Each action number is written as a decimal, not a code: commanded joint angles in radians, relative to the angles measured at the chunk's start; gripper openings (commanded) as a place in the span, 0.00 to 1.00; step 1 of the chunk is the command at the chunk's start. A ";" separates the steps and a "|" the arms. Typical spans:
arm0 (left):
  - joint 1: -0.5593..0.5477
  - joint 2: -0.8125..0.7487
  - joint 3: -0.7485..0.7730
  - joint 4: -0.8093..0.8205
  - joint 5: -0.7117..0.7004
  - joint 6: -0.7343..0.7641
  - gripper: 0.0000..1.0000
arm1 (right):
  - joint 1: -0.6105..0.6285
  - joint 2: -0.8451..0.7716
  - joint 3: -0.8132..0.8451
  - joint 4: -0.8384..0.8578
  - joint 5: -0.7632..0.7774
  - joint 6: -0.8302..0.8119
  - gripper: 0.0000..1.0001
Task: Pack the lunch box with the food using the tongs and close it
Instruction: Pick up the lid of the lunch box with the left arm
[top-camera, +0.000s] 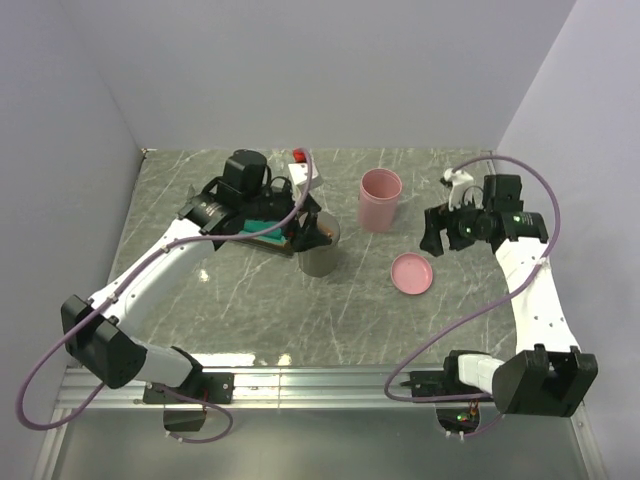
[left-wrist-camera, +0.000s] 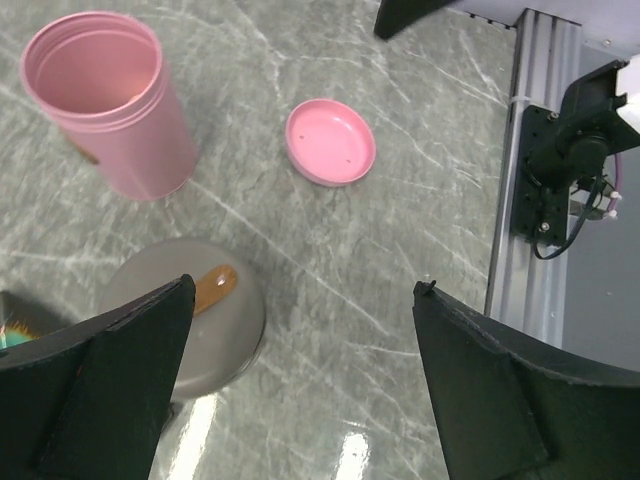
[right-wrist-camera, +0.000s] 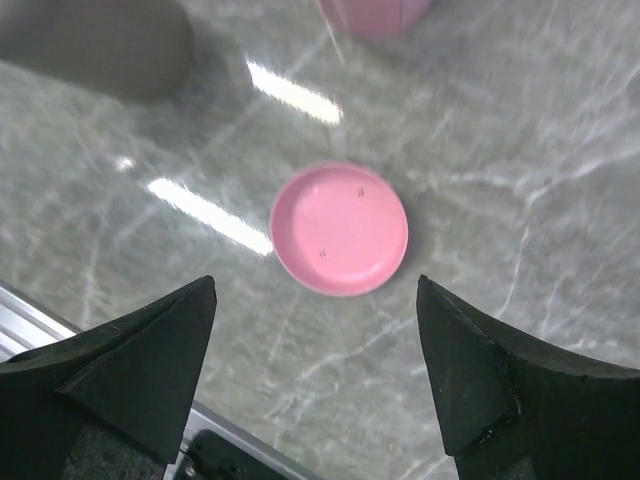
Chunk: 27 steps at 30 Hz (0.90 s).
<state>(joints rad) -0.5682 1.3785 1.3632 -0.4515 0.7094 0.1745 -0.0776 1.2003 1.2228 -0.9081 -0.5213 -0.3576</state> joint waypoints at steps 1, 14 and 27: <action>-0.030 0.011 0.022 0.073 -0.018 0.008 0.96 | -0.004 -0.047 -0.083 0.009 0.084 -0.093 0.87; -0.323 0.263 0.076 -0.104 -0.114 0.623 0.81 | -0.138 -0.033 -0.149 -0.046 0.097 -0.104 0.86; -0.435 0.772 0.359 0.157 -0.232 0.672 0.60 | -0.346 -0.036 -0.074 -0.169 -0.003 -0.130 0.86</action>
<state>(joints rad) -1.0050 2.0995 1.6207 -0.3836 0.5106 0.8497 -0.4000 1.1858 1.1084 -1.0332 -0.4870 -0.4603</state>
